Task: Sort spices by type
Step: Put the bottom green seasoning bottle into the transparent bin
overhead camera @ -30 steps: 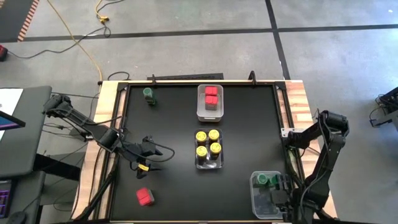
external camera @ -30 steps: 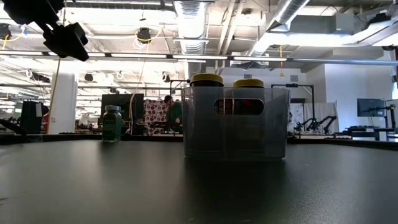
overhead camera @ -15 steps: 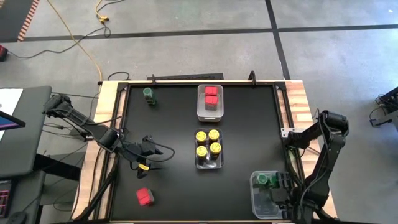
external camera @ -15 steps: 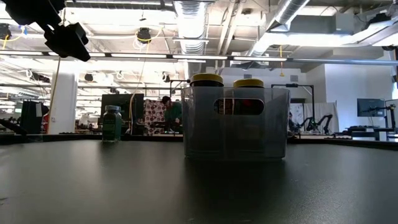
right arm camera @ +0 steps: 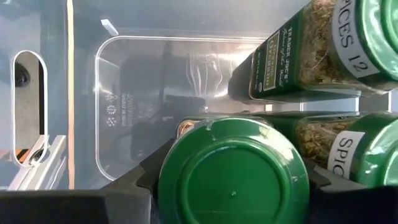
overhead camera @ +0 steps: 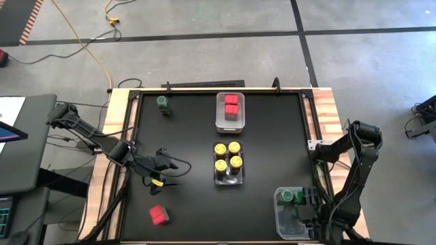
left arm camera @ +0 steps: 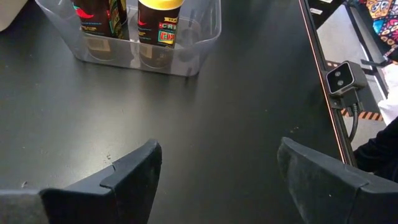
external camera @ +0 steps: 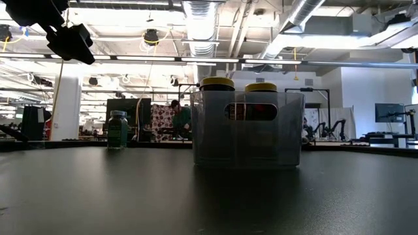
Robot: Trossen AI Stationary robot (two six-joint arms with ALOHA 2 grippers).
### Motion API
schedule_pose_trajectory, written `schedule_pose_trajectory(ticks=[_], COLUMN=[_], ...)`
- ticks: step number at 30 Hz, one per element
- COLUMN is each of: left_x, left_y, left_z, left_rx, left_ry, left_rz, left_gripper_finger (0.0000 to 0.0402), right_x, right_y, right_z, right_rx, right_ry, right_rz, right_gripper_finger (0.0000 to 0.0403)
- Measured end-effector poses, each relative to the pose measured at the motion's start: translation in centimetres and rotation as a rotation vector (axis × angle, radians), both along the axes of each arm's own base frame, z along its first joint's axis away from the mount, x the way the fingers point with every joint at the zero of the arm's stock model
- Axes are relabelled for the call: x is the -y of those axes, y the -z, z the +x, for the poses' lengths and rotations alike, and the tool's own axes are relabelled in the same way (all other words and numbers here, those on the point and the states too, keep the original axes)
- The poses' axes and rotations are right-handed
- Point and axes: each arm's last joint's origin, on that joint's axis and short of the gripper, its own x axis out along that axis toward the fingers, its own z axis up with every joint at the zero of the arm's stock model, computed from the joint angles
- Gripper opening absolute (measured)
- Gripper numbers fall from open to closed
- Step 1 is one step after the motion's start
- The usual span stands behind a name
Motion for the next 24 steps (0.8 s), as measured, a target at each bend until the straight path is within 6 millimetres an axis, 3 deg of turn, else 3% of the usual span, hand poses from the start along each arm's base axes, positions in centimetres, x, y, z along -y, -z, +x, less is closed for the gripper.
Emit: schedule_pose_trajectory(ticks=[24], left_x=[0.00], left_y=[0.00], left_z=[0.00], left_rx=[0.000], left_ry=[0.000], left_rz=[0.000], left_gripper_finger=[0.0308], right_x=[-0.34], right_y=[0.02], right_z=[-0.17], right_rx=[-0.020], right_ry=[-0.017], right_rz=[0.032], right_gripper_finger=[0.0232])
